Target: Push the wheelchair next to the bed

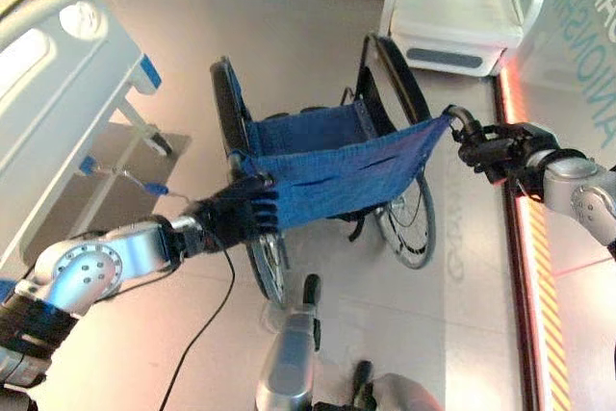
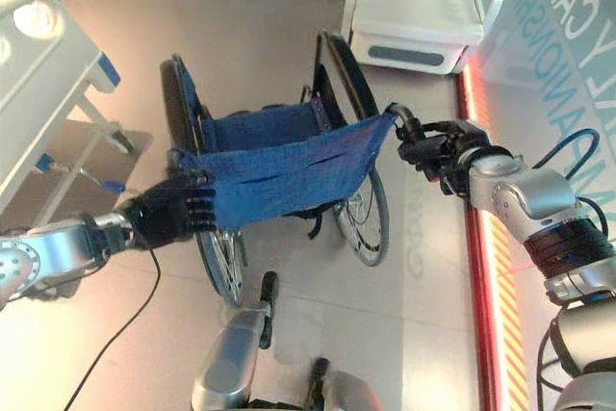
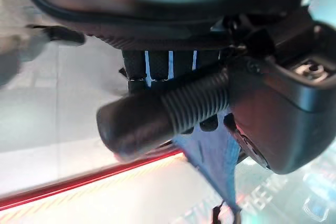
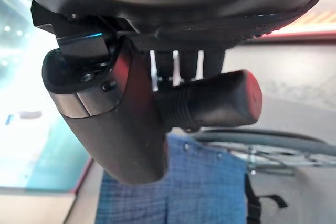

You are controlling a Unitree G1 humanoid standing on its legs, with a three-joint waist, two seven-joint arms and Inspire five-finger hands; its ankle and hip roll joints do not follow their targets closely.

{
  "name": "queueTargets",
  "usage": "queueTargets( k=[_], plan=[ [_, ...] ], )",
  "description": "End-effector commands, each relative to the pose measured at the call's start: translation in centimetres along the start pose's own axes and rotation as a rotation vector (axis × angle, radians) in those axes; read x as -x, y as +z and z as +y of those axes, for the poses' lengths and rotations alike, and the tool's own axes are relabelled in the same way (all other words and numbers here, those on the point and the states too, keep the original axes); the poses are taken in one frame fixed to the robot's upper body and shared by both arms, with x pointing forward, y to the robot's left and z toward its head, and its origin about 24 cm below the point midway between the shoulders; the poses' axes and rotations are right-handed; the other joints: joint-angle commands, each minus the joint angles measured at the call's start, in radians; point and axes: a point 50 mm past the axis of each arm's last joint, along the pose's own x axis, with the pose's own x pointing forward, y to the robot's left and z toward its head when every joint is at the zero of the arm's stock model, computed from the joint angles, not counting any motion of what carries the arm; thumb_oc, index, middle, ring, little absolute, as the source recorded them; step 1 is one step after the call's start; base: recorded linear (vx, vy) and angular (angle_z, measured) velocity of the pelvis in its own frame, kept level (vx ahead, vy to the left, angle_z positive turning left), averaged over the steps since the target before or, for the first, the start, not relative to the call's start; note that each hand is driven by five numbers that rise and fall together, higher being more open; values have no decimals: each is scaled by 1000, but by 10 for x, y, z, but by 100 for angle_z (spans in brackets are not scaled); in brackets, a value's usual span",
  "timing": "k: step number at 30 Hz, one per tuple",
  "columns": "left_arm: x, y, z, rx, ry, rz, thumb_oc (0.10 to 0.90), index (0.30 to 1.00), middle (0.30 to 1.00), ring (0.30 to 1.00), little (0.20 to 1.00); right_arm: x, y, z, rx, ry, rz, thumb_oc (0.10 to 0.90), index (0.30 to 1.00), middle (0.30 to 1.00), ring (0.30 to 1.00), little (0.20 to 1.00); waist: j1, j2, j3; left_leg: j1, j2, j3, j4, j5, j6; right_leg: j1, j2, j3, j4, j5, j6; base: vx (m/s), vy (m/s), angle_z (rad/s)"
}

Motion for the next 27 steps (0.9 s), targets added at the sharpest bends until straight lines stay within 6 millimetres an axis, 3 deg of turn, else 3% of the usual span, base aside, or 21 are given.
queueTargets(
  k=[1, 2, 4, 5, 6, 8, 10, 13, 16, 17, 18, 19, 20, 22, 27],
  plan=[
    [34, 79, 13, 27, 65, -464, 400, 300, 300, 300, 300, 10, 26, 24, 49, 178, -166, 400, 300, 300, 300, 300, -14, -67, -148, -1, -65, 25, -33, 93, 100, 110, 73, -126, -9, 36, 49, 509, 266, -41],
    [31, 77, 12, 23, 68, -449, 400, 300, 300, 300, 300, 9, 21, 25, 48, 180, -161, 400, 300, 300, 300, 300, -6, -80, -163, 0, -87, 28, 0, 50, 127, 111, 56, -127, 49, 48, 63, 389, 227, -21],
    [28, 75, 13, 16, 69, -438, 400, 300, 300, 300, 300, 9, 18, 26, 43, 177, -159, 400, 300, 300, 300, 300, -5, -91, -173, 11, -111, 26, 7, 29, 150, 90, 38, -133, 140, 83, 88, 420, 236, -6],
    [28, 76, 13, -1, 66, -436, 400, 300, 300, 300, 300, 9, 18, 26, 29, 166, -168, 400, 300, 300, 300, 300, 0, -99, -188, 36, -157, -7, 2, 11, 182, 39, 22, -126, 305, 181, 138, 296, 188, 8],
    [28, 76, 13, -2, 64, -436, 400, 300, 300, 300, 300, 10, 18, 26, 28, 165, -170, 400, 300, 300, 300, 300, 3, -96, -192, 35, -156, -12, 0, 11, 184, 32, 25, -124, 319, 197, 143, 398, 250, 9],
    [31, 81, 12, -9, 50, -449, 400, 300, 300, 300, 300, 10, 22, 29, 3, 162, -187, 400, 300, 300, 300, 300, 4, -96, -203, 70, -197, -49, -6, -15, 217, -71, 8, -111, 510, 307, 192, 325, 206, 15],
    [30, 81, 11, -1, 42, -447, 400, 300, 300, 300, 300, 9, 26, 34, -5, 167, -194, 400, 300, 300, 300, 300, -1, -84, -207, 86, -201, -54, 0, -33, 229, -126, -7, -110, 521, 312, 178, 297, 155, 33],
    [32, 82, 11, -6, 34, -450, 400, 300, 300, 300, 300, 12, 34, 34, 6, 158, -217, 400, 300, 300, 300, 300, -6, -78, -202, 80, -212, -56, 16, -41, 227, -146, -13, -132, 386, 247, 144, 296, 48, 19],
    [37, 92, 10, -33, 22, -497, 400, 300, 300, 300, 300, 15, 56, 25, 2, 122, -285, 400, 300, 300, 300, 300, -17, -71, -149, 85, -208, -88, 71, -81, 204, -203, -29, -145, 130, 199, 107, 197, -118, -1],
    [37, 93, 10, -40, 16, -500, 400, 300, 300, 300, 300, 16, 59, 22, 1, 110, -292, 400, 300, 300, 300, 300, -29, -78, -134, 101, -220, -103, 91, -103, 204, -220, -34, -130, 52, 223, 113, 318, -143, 3],
    [36, 94, 8, -46, 16, -505, 400, 300, 300, 300, 300, 17, 62, 19, 3, 98, -299, 400, 300, 300, 300, 300, -52, -83, -120, 124, -231, -122, 105, -132, 208, -276, -49, -107, -10, 288, 133, 273, -110, 23],
    [36, 94, 8, -47, 16, -504, 400, 300, 300, 300, 300, 17, 62, 19, 2, 97, -299, 400, 300, 300, 300, 300, -58, -85, -116, 129, -233, -125, 109, -140, 209, -289, -54, -103, -18, 305, 139, 380, -146, 42],
    [36, 93, 8, -52, 21, -508, 400, 300, 300, 300, 300, 19, 65, 18, 2, 97, -300, 400, 300, 300, 300, 300, -79, -96, -107, 160, -241, -134, 120, -176, 214, -360, -85, -82, -55, 385, 170, 377, -134, 51],
    [37, 90, 8, -46, 40, -508, 400, 300, 300, 300, 300, 23, 66, 17, 4, 111, -295, 400, 300, 300, 300, 300, -102, -108, -105, 222, -245, -153, 136, -243, 218, -419, -127, -81, -159, 461, 203, 714, -213, 74],
    [33, 73, 13, -30, 68, -480, 400, 300, 300, 300, 300, 31, 67, 14, 5, 121, -273, 400, 300, 300, 300, 300, -118, -119, -126, 319, -235, -188, 163, -344, 226, -438, -142, -92, -219, 484, 211, 575, -162, 57]
  ],
)
